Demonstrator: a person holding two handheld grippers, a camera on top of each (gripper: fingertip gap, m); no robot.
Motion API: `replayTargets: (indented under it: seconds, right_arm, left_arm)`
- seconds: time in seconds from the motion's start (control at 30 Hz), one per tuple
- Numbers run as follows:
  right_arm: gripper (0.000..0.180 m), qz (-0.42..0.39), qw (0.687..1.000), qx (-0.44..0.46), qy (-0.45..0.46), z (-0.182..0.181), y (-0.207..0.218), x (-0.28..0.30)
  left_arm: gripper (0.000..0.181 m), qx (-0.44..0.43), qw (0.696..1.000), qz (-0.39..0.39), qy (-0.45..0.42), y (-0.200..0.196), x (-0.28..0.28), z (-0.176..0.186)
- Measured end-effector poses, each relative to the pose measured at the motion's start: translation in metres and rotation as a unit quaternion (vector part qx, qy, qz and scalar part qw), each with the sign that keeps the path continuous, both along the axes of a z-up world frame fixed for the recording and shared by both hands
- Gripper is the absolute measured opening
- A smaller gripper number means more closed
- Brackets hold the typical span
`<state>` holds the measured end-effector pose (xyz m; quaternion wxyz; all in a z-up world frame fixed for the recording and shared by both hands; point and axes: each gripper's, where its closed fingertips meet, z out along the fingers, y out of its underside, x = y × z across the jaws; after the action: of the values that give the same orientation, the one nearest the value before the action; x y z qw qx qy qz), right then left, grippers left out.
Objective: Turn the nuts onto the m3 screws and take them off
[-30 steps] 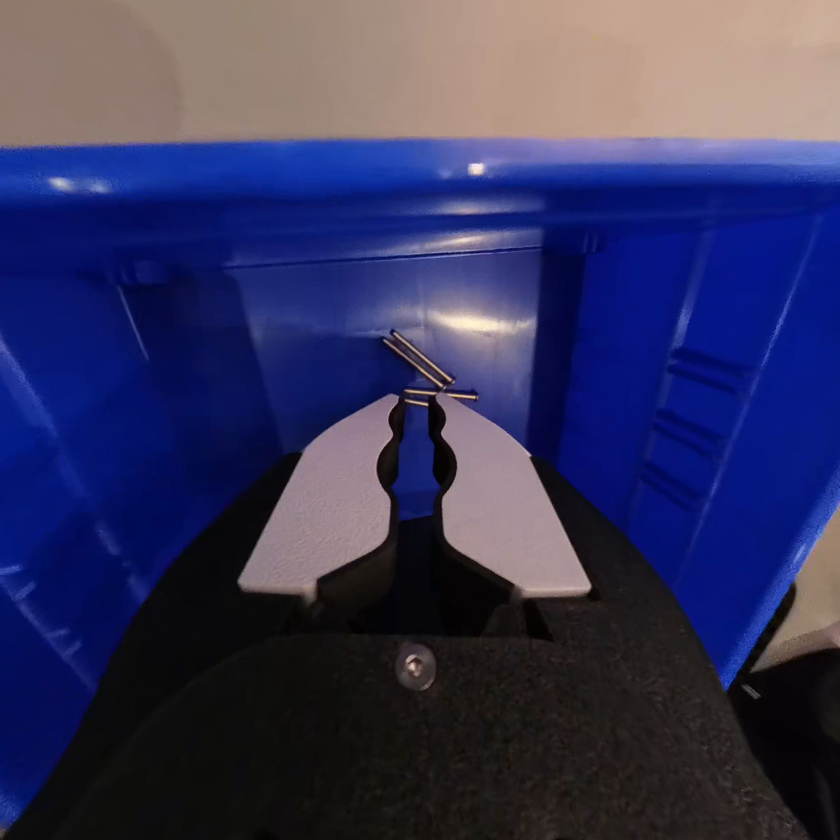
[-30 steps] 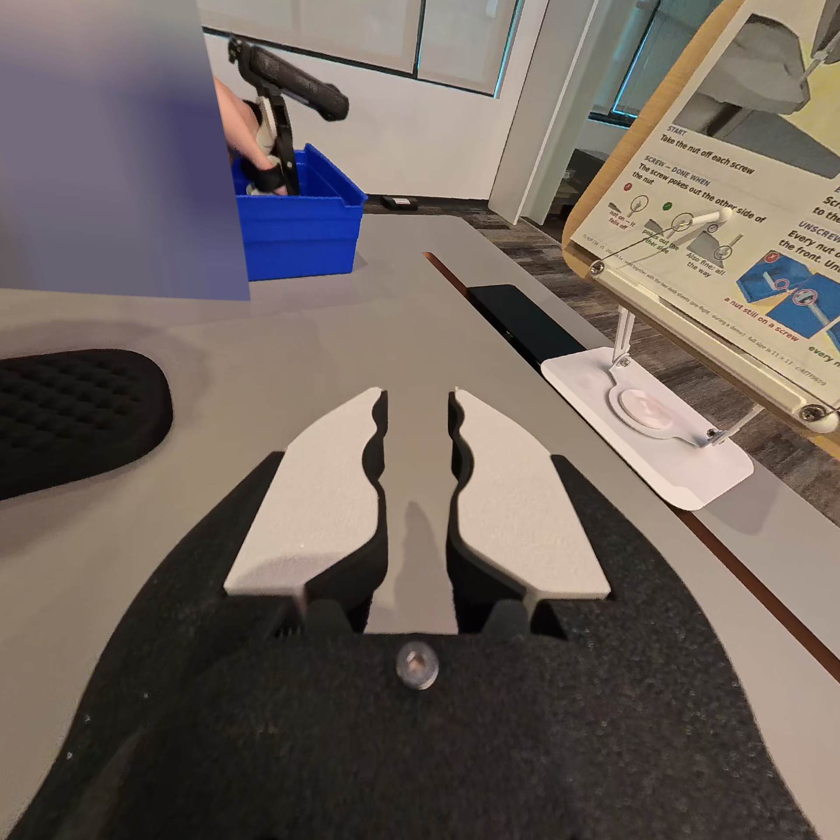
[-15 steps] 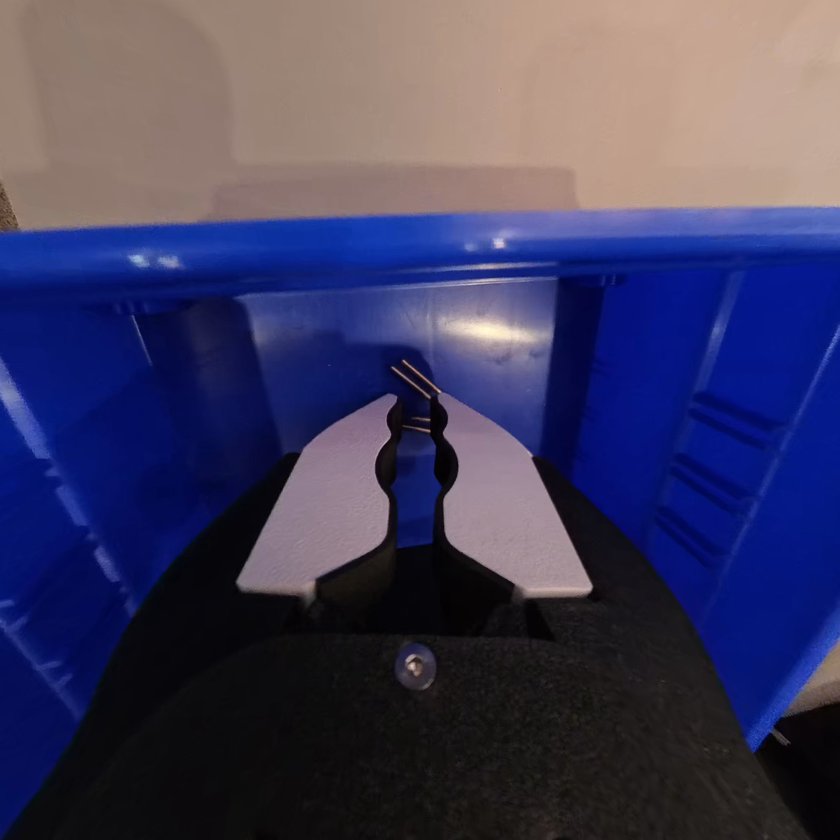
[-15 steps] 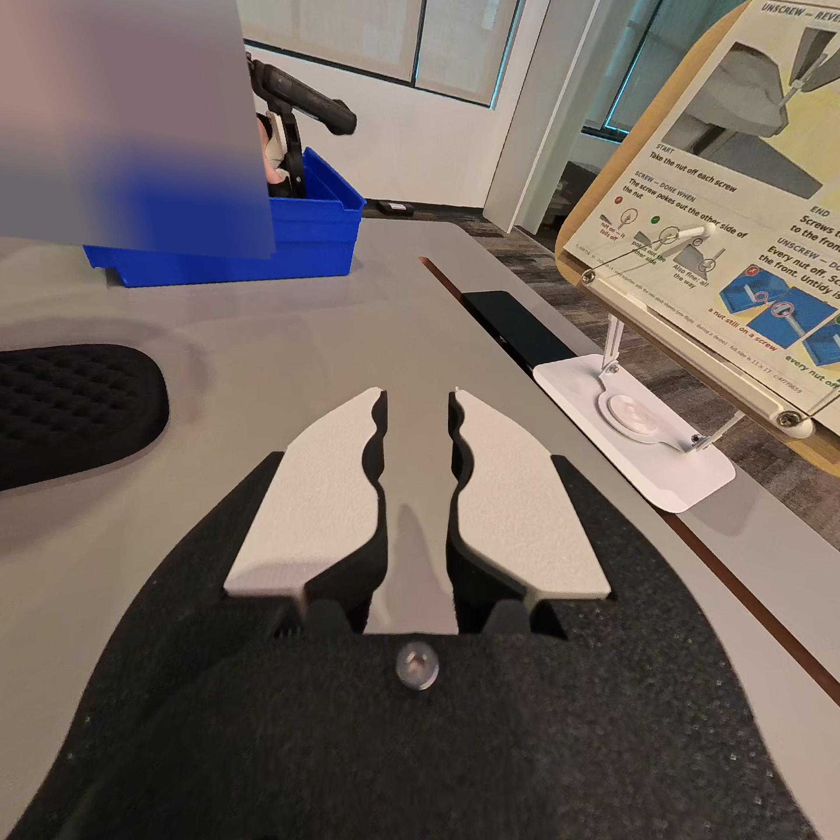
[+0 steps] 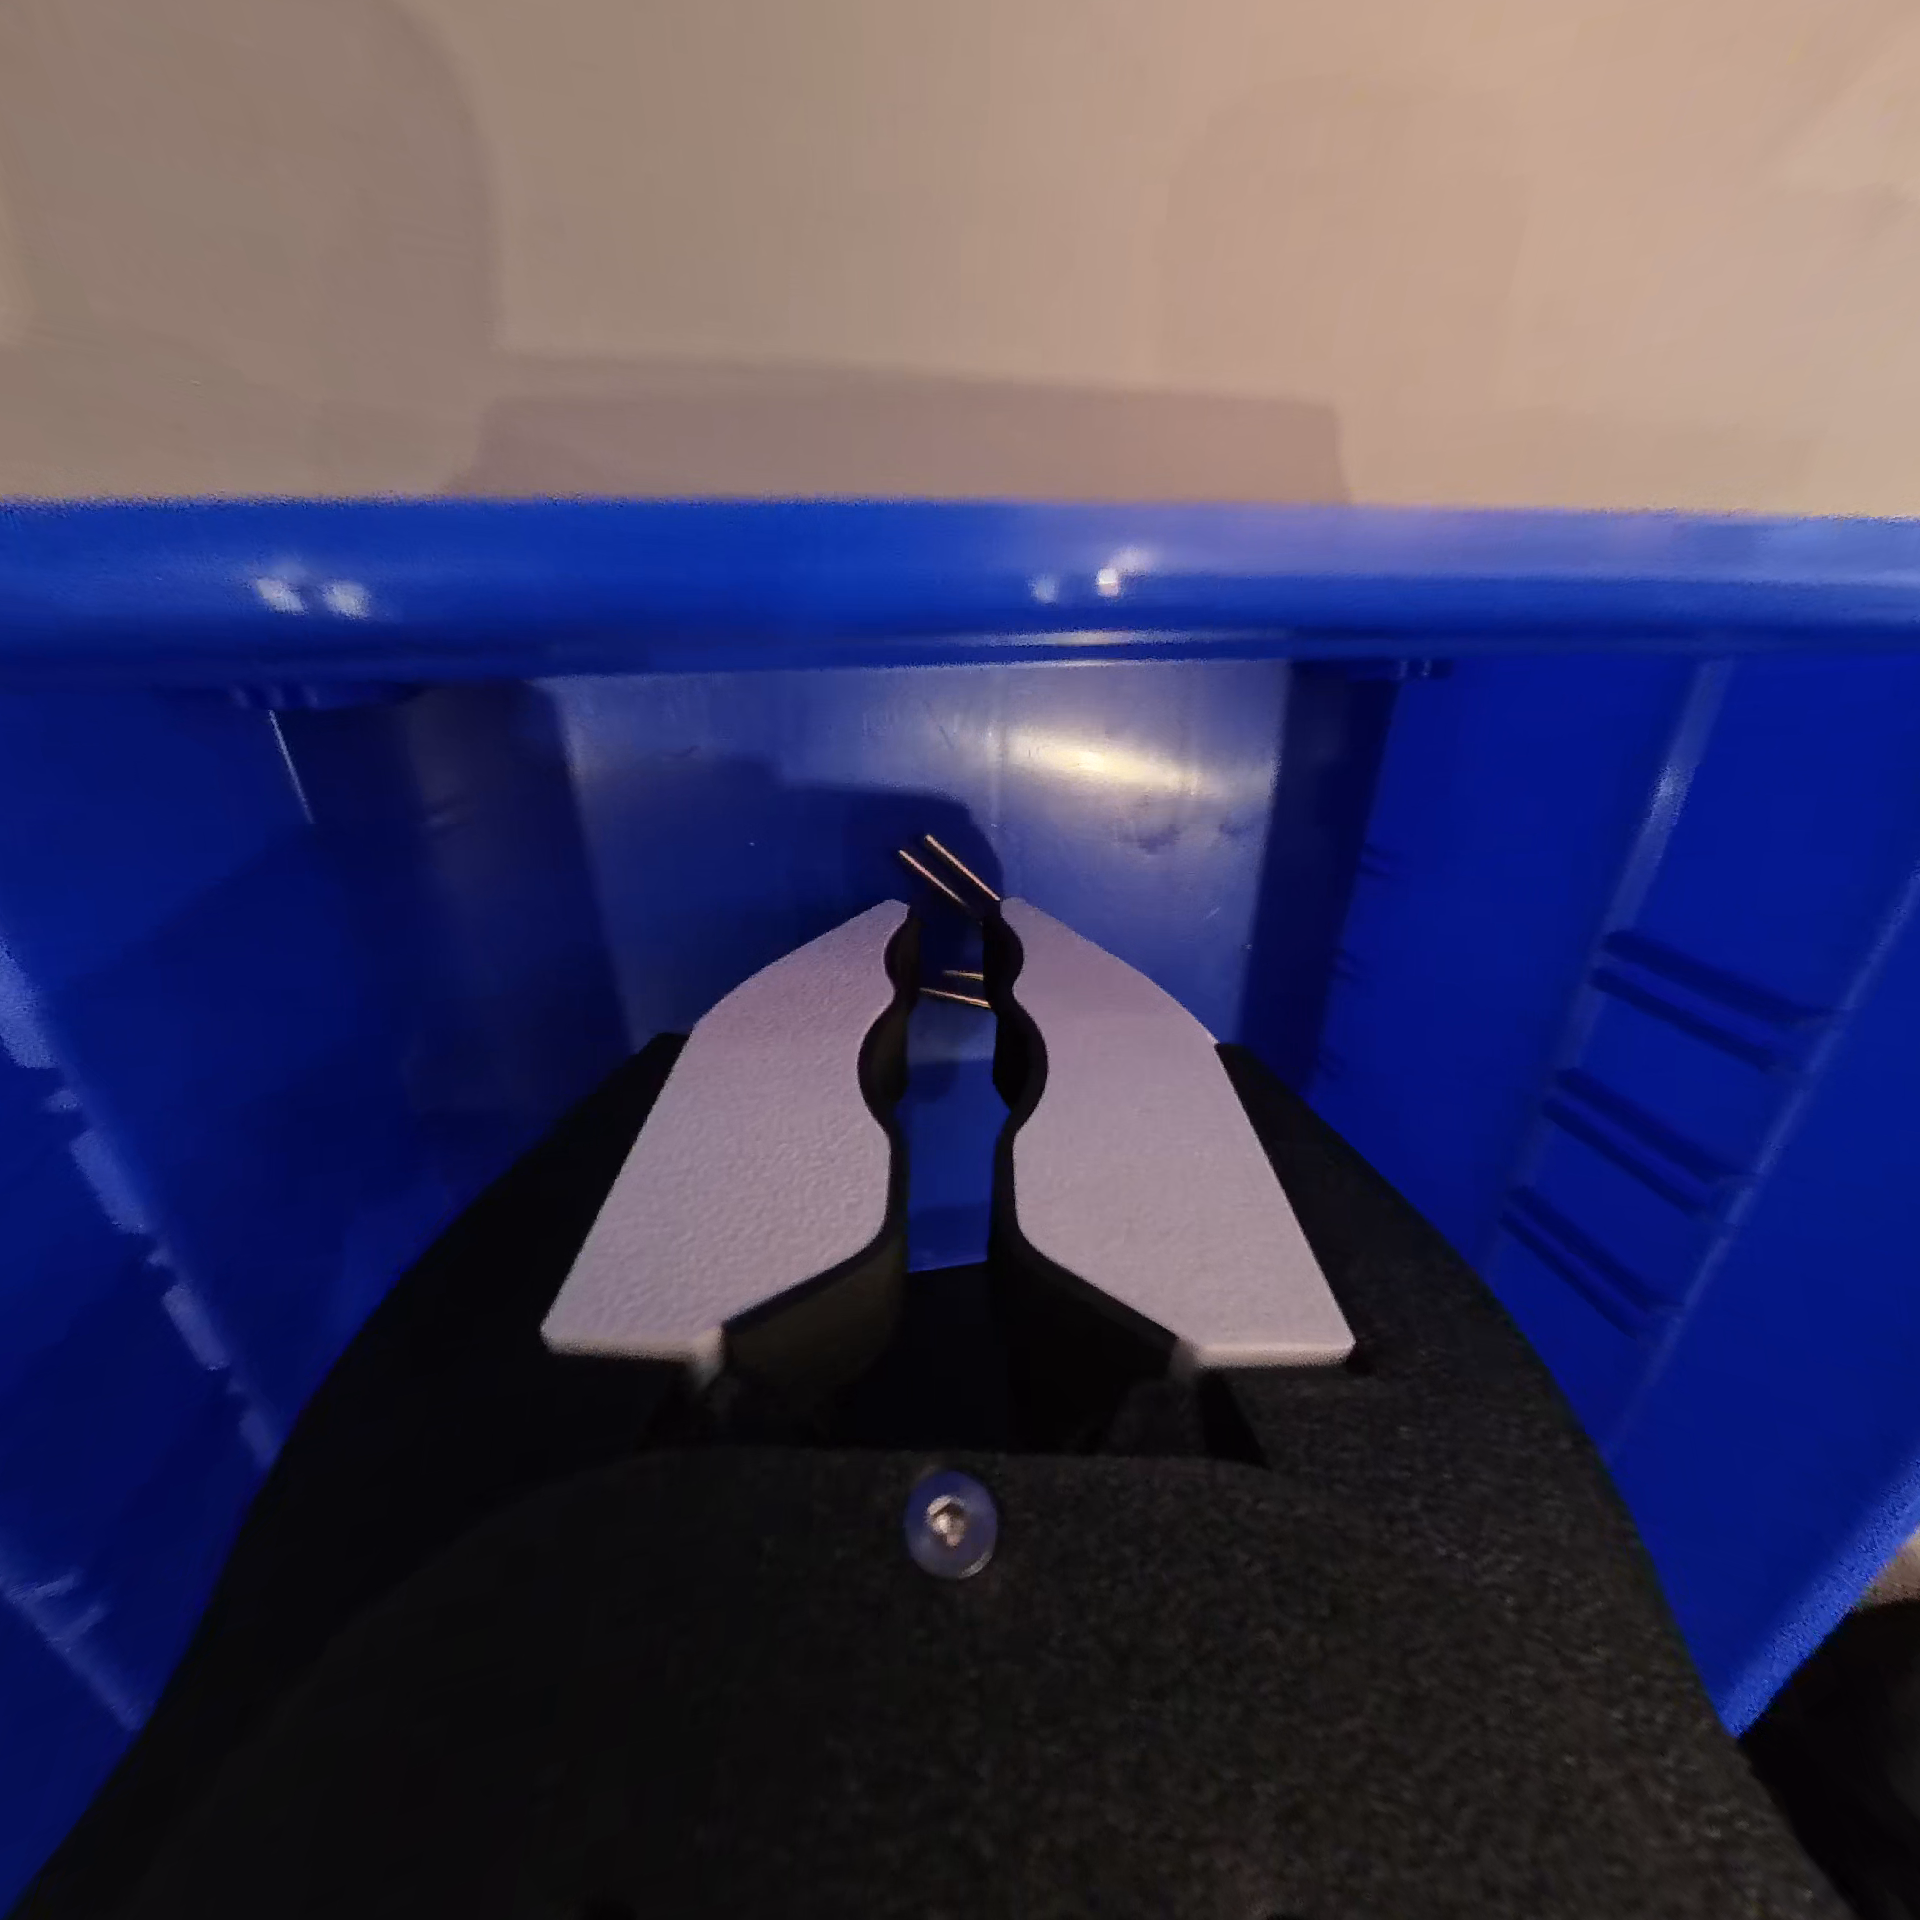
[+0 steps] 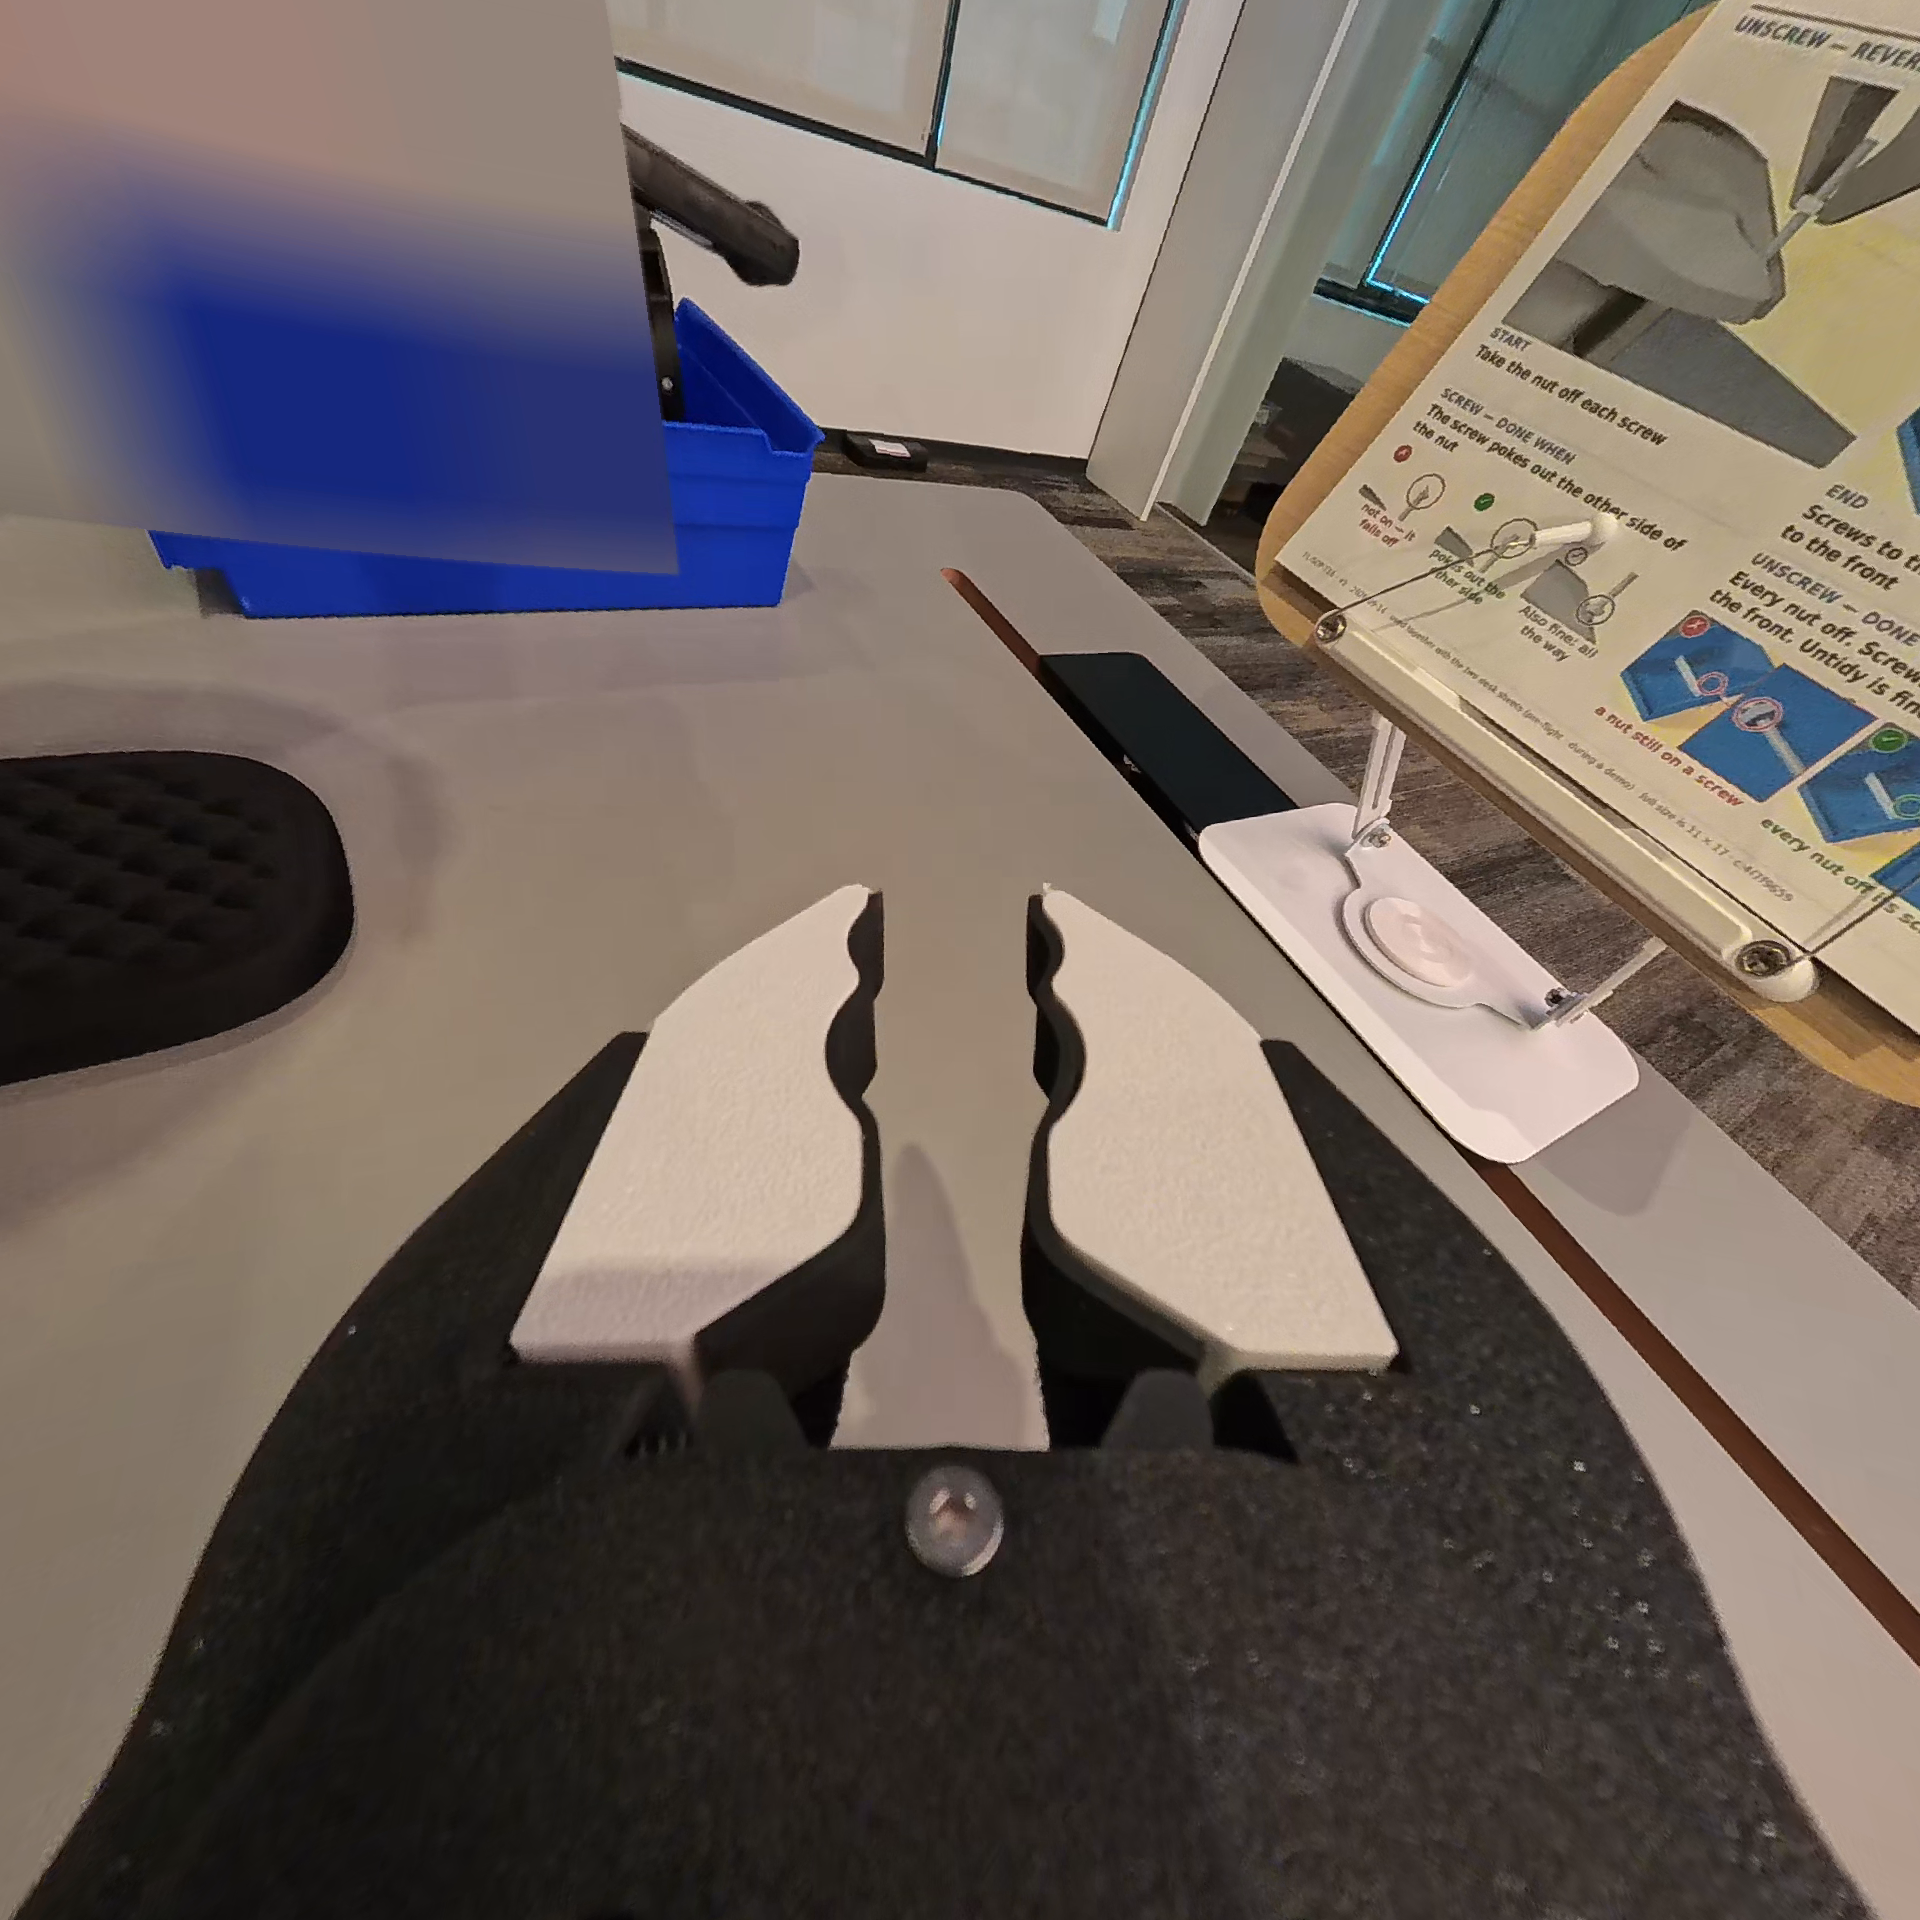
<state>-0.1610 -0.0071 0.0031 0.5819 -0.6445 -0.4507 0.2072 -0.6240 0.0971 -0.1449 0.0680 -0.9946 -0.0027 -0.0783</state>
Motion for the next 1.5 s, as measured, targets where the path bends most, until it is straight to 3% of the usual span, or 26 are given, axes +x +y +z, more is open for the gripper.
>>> replayTargets:
  seconds: [0.63, 0.93, 1.17, 1.33, 1.5]
  right_arm:
    - [0.026, -0.002, 1.000, 0.015, -0.021, -0.003, -0.003, 0.001]
    - [0.026, -0.011, 0.999, 0.029, -0.040, -0.005, -0.002, 0.003]
    - [0.026, -0.014, 0.999, 0.032, -0.039, -0.005, -0.001, 0.005]
    - [0.026, -0.013, 0.999, 0.032, -0.036, -0.008, 0.000, 0.005]
    - [0.025, -0.011, 0.999, 0.022, -0.041, -0.017, 0.004, 0.004]
  left_arm:
    - [0.009, -0.027, 0.999, 0.005, 0.028, -0.002, -0.005, -0.003]
    - [0.005, -0.028, 0.995, -0.034, 0.086, -0.003, -0.007, -0.004]
    - [0.003, -0.005, 0.998, -0.022, 0.064, -0.003, -0.007, -0.001]
    - [0.003, 0.057, 0.997, -0.021, 0.049, 0.005, -0.006, 0.029]
    - [0.003, 0.158, 0.986, -0.049, -0.007, 0.005, 0.027, 0.098]
